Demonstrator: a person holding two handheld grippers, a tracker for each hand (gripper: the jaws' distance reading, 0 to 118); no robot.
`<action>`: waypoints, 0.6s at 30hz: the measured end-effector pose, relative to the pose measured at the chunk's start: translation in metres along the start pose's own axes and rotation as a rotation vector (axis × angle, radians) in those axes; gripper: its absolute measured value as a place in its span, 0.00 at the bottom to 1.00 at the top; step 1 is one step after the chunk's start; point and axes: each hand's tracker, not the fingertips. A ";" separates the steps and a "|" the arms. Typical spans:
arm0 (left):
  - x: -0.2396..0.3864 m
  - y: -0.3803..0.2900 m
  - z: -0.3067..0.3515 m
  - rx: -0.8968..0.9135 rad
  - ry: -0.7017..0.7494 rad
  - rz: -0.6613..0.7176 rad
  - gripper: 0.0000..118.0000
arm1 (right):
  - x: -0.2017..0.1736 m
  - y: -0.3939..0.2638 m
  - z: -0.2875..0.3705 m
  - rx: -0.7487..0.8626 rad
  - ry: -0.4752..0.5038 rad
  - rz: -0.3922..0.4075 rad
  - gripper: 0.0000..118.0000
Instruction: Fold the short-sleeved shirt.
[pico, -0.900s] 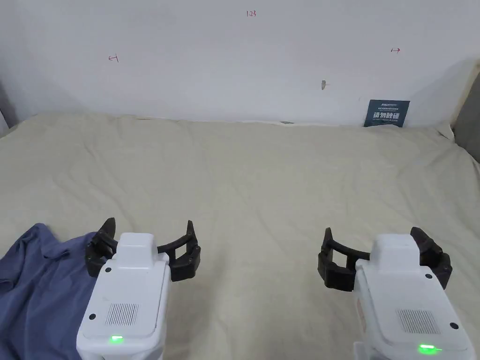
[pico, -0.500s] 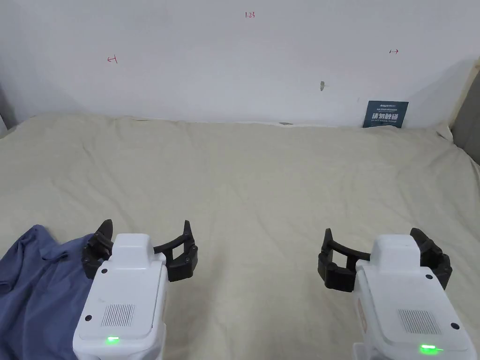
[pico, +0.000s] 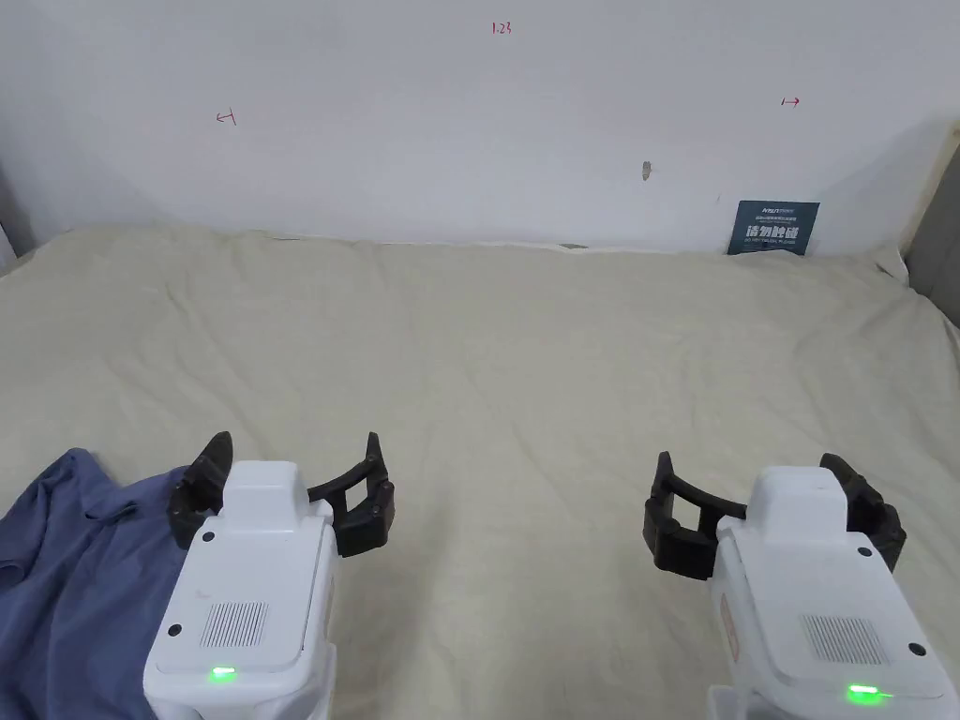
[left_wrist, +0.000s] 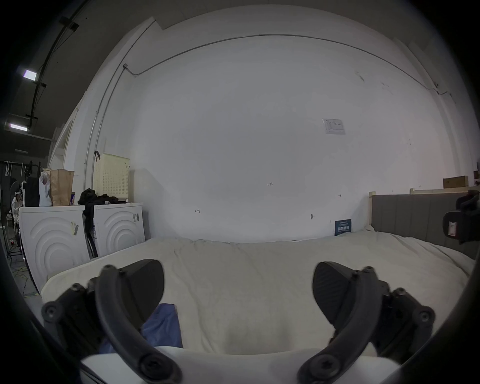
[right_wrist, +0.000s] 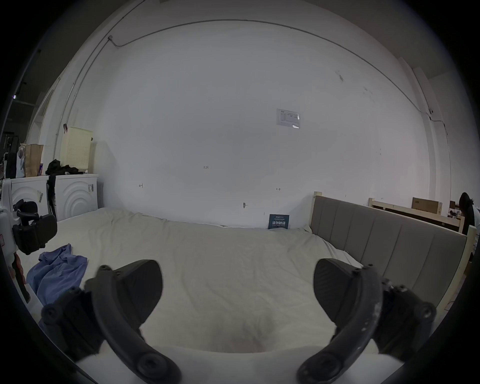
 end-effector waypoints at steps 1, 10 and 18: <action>0.000 0.001 0.001 -0.004 -0.010 0.012 0.80 | 0.000 0.000 0.000 -0.007 0.004 -0.004 0.82; 0.004 0.002 0.001 -0.031 -0.045 0.012 0.00 | 0.002 0.001 -0.006 -0.031 0.018 -0.028 0.01; -0.013 0.001 0.003 -0.030 -0.007 -0.018 0.00 | -0.012 0.005 -0.019 -0.028 0.072 -0.035 0.01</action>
